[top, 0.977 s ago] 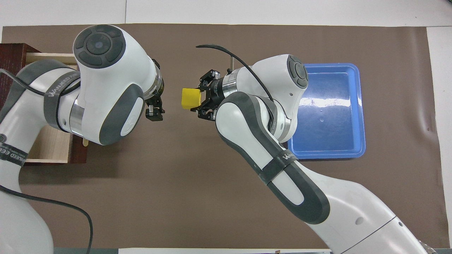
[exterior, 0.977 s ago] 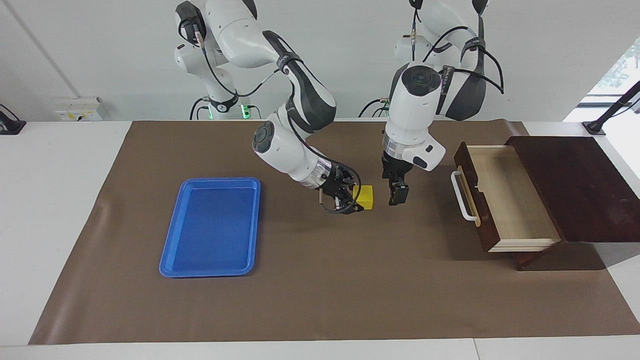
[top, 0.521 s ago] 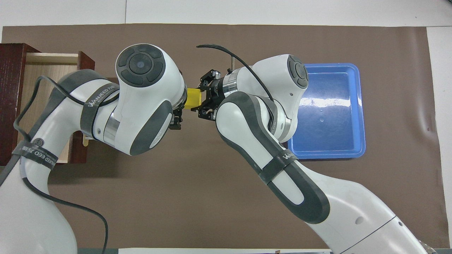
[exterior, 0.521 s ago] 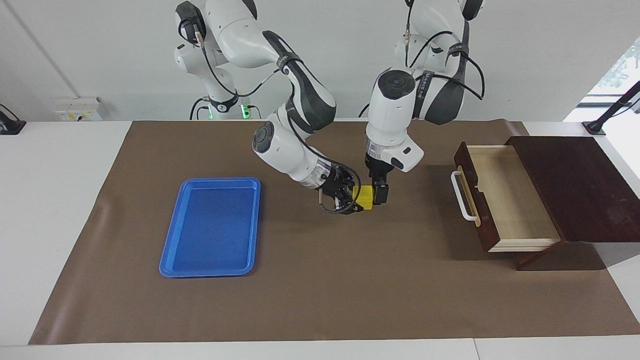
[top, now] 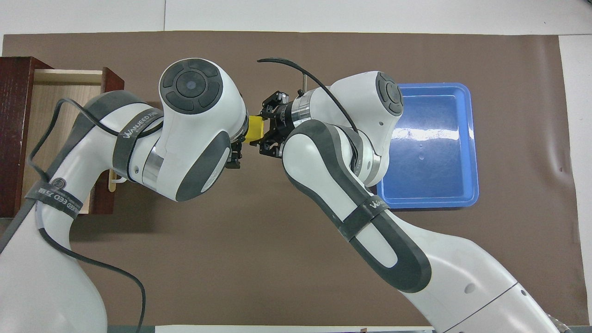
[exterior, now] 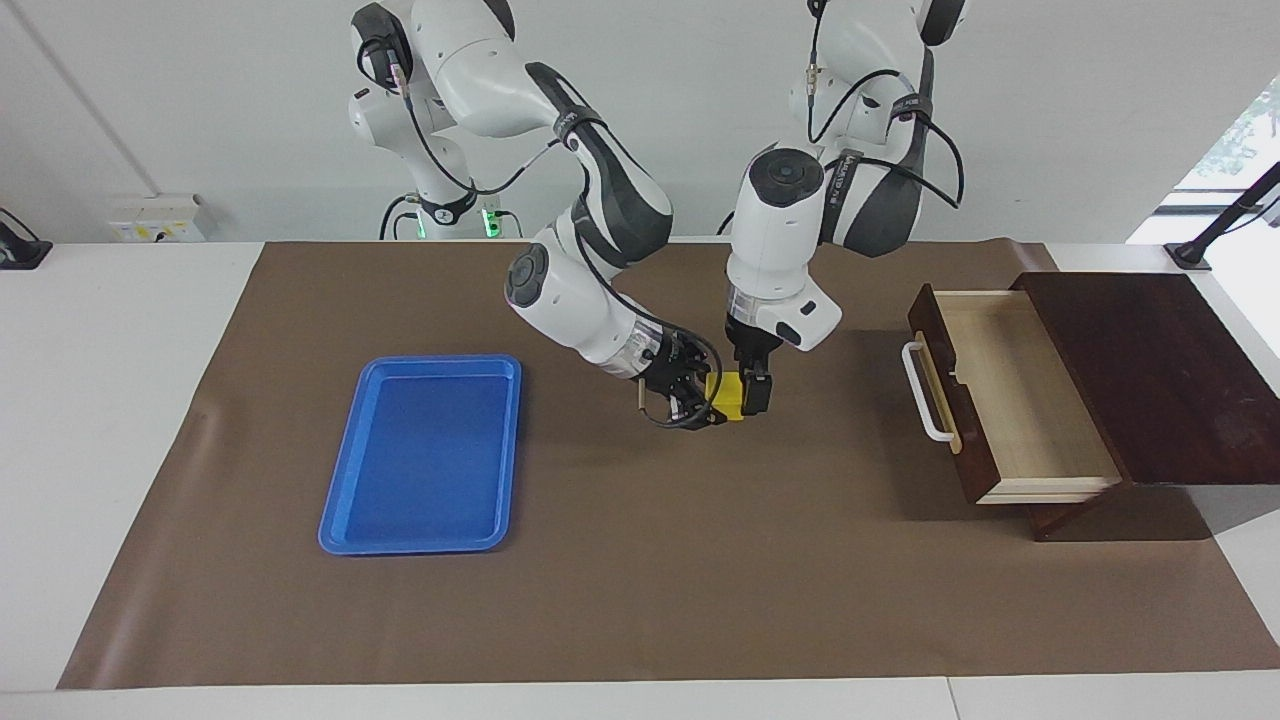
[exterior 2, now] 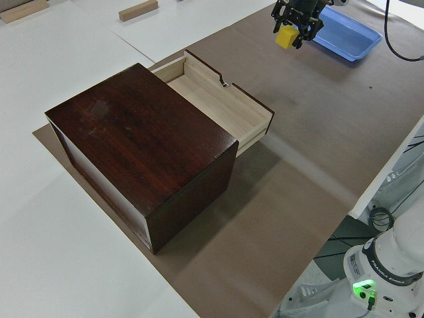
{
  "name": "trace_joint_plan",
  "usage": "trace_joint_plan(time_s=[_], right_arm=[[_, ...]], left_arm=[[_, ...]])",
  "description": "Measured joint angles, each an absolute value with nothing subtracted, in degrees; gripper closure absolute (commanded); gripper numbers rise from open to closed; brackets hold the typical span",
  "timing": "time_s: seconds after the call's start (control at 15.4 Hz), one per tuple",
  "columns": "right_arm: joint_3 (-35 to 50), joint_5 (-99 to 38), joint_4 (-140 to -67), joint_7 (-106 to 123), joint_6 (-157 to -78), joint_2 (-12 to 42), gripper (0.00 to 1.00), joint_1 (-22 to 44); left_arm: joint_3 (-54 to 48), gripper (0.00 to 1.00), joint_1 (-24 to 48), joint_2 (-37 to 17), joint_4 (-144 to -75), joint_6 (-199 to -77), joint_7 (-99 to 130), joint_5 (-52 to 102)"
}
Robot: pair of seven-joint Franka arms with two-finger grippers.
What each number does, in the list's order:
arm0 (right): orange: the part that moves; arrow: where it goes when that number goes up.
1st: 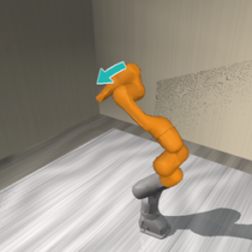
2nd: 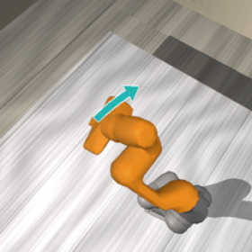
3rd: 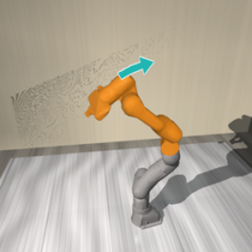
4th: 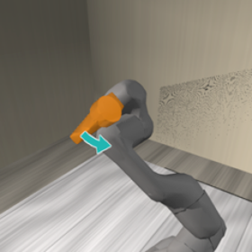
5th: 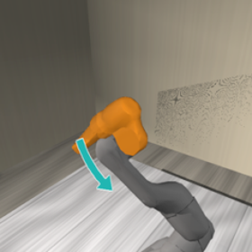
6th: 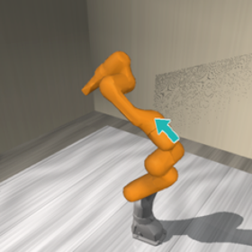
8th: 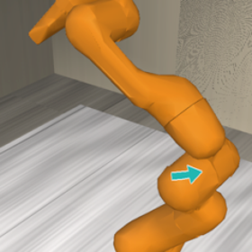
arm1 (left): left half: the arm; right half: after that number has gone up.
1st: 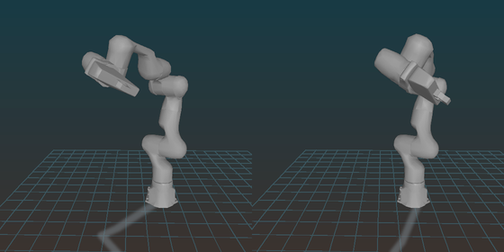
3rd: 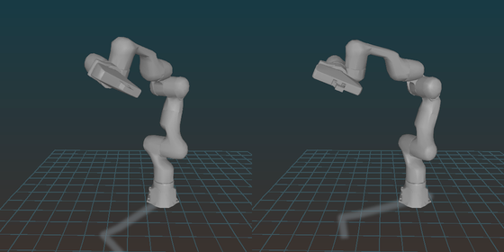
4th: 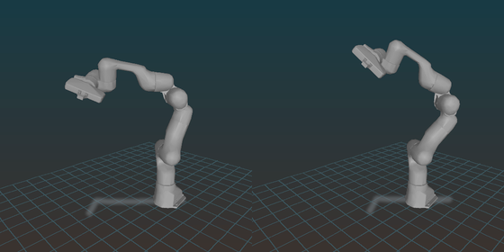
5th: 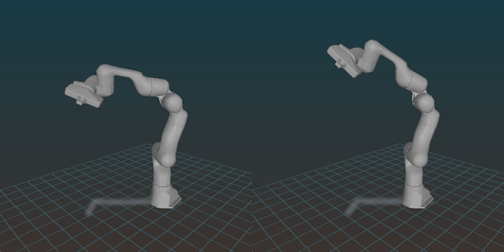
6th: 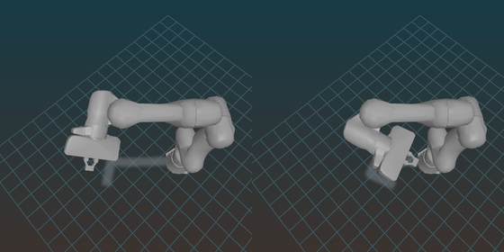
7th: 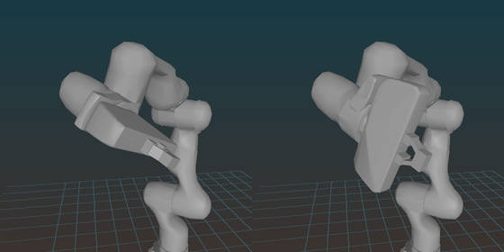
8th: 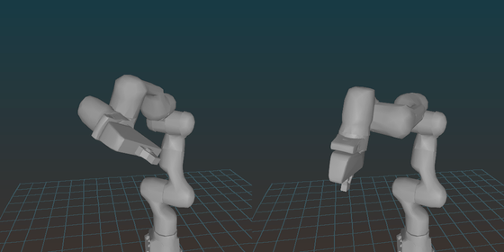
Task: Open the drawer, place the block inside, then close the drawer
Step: 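Grasp the yellow block with the left gripper beside the right gripper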
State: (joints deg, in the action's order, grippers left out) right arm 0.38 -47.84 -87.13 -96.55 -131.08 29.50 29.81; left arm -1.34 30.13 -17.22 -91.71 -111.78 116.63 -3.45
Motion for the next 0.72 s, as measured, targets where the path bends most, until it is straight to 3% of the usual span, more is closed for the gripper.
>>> trace_joint_plan(time_s=[0.33,0.39,0.59,0.65,0.72], right_arm=[[0.38,-47.84,-87.10,-96.55,-131.08,29.50,1.00,29.81],[0.38,-47.84,-87.09,-96.55,-131.08,29.50,1.00,29.81],[0.41,-47.84,-87.16,-96.55,-130.98,29.52,1.00,29.84],[0.47,-47.84,-87.20,-96.55,-130.84,29.53,1.00,29.91],[0.51,-47.84,-87.24,-96.55,-130.68,29.54,1.00,30.01]], left_arm=[[-1.40,0.02,30.69,-17.72,-91.70,-112.24,116.70,-3.44],[-1.40,0.10,30.85,-18.02,-91.67,-112.51,116.75,-3.44],[-1.27,0.59,31.08,-18.79,-91.05,-112.82,116.82,-3.46],[-1.08,0.91,31.08,-18.94,-90.65,-112.91,116.82,-3.47],[-0.88,1.00,31.07,-19.02,-90.31,-112.97,116.82,-3.53]])
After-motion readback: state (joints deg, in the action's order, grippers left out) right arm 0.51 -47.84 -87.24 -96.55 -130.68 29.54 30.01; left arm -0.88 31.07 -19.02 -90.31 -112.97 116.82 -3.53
